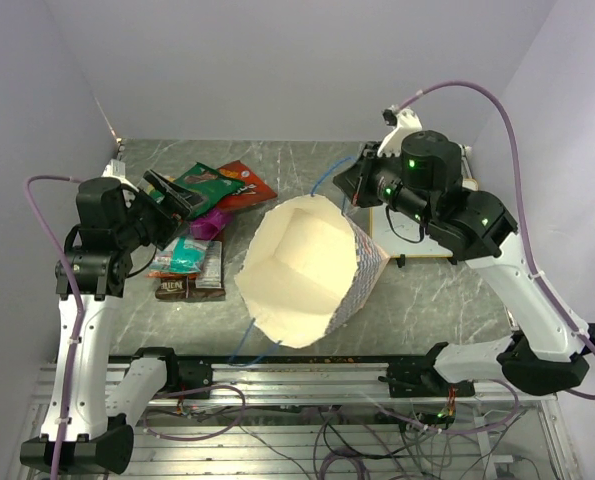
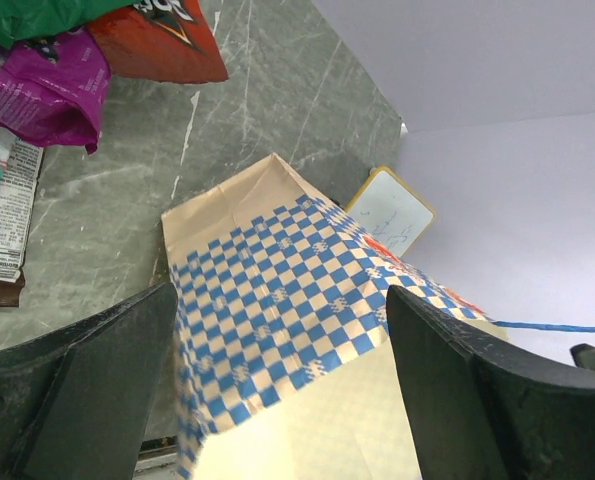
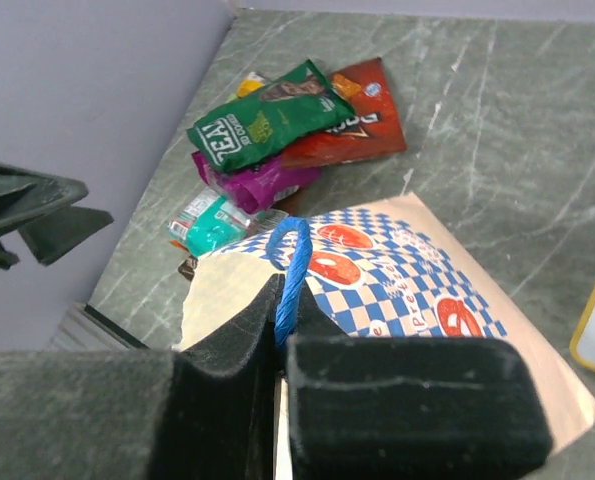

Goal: Take the snacks out of the paper bag
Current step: Adjust the paper bag at the center of the board.

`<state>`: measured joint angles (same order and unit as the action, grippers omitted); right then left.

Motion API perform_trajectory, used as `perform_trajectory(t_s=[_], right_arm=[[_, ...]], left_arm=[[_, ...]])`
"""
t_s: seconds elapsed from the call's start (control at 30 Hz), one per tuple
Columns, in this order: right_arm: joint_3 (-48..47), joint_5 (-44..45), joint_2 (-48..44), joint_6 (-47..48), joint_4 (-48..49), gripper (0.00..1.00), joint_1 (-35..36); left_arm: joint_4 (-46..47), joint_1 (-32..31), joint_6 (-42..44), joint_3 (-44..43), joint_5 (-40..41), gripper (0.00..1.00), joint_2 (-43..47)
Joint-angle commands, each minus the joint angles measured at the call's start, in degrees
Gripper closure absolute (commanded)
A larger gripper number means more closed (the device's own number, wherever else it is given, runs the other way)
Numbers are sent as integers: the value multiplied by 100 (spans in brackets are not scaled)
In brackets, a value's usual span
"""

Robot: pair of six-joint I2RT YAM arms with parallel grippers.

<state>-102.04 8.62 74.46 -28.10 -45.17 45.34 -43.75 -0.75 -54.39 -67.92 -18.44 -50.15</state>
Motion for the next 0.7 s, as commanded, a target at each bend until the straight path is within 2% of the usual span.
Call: perform_trajectory(t_s=[0.0, 0.17, 0.3, 0.5, 0.67], right_arm=[[384, 733, -358, -995, -21, 100, -147], [931, 703, -564, -1846, -239, 100, -935], [1140, 608, -539, -1789, -364, 100, -1859], [1412, 570, -559, -1773, -545, 100, -2654], [1708, 427, -641, -1320, -387, 100, -3202]], left_arm=[[10, -12, 40, -195, -156, 5, 72], [-54, -12, 38, -235, -154, 4, 111], [-77, -12, 71, -253, -175, 4, 93], [18, -12, 51, -252, -214, 4, 43], [122, -11, 52, -205, -334, 4, -18]])
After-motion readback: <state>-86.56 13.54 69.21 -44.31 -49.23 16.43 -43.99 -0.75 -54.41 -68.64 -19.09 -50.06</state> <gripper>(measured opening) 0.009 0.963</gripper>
